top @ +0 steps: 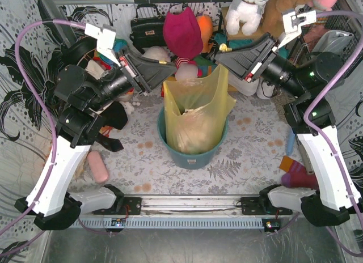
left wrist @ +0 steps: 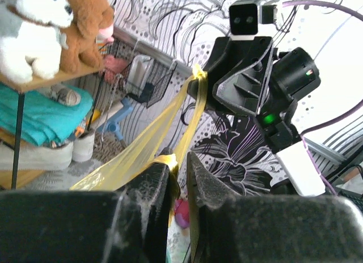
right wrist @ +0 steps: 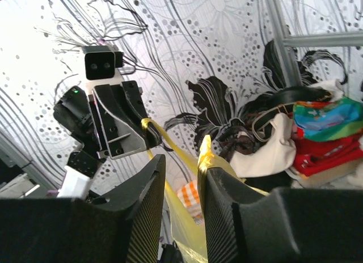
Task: Tie the trash bag
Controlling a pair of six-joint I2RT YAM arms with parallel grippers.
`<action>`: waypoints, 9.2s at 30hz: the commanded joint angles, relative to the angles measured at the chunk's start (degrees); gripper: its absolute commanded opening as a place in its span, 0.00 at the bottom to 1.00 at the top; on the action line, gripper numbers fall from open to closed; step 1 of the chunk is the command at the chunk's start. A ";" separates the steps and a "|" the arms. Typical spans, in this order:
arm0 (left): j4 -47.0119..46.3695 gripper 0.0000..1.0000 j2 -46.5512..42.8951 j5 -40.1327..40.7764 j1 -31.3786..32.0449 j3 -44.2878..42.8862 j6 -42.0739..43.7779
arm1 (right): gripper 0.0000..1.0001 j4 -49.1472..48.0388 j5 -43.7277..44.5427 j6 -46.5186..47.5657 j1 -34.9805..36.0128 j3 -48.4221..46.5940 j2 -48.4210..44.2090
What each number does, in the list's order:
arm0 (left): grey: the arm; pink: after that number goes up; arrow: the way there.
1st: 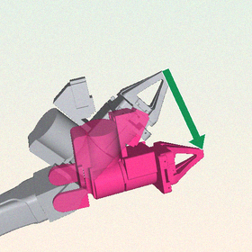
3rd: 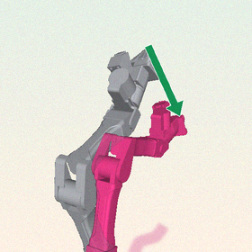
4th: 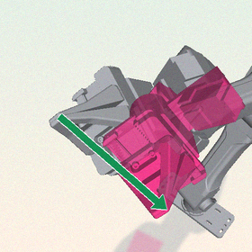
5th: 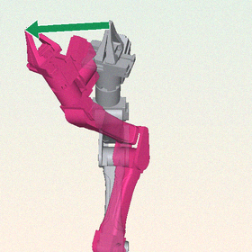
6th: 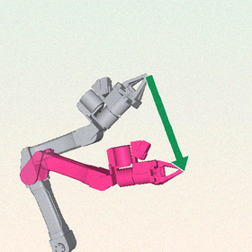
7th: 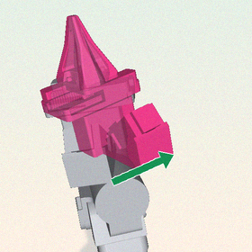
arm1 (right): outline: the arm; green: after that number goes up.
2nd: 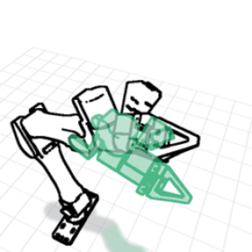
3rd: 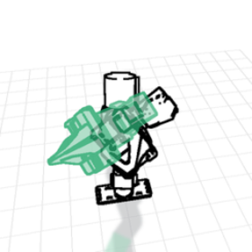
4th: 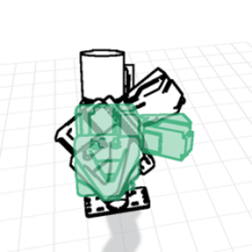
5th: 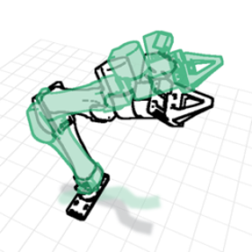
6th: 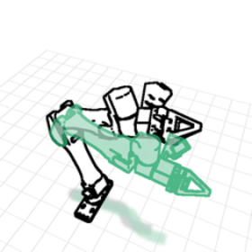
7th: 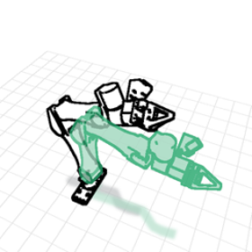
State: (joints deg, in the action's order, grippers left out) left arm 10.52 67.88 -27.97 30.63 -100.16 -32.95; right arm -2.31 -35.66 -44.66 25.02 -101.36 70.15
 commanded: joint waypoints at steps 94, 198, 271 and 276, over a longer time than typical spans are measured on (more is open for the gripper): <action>-18.40 0.49 -3.81 32.39 28.47 25.75 12.87 | 0.35 5.82 4.48 0.21 1.53 1.39 3.06; -42.54 0.01 6.51 -4.60 12.06 23.43 18.06 | 0.28 25.48 -2.46 12.22 4.25 -6.06 -1.16; -42.40 0.00 7.77 -7.98 12.08 21.29 12.82 | 0.00 32.60 -1.74 28.19 4.25 -22.05 6.75; -41.76 0.15 6.87 -7.74 12.14 22.50 12.87 | 0.00 27.14 1.12 26.70 4.25 -21.01 5.54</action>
State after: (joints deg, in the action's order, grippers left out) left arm -30.20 76.25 -35.14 42.96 -77.45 -19.68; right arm 33.30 -37.80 -16.03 28.97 -122.37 78.04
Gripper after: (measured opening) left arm 0.076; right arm 0.002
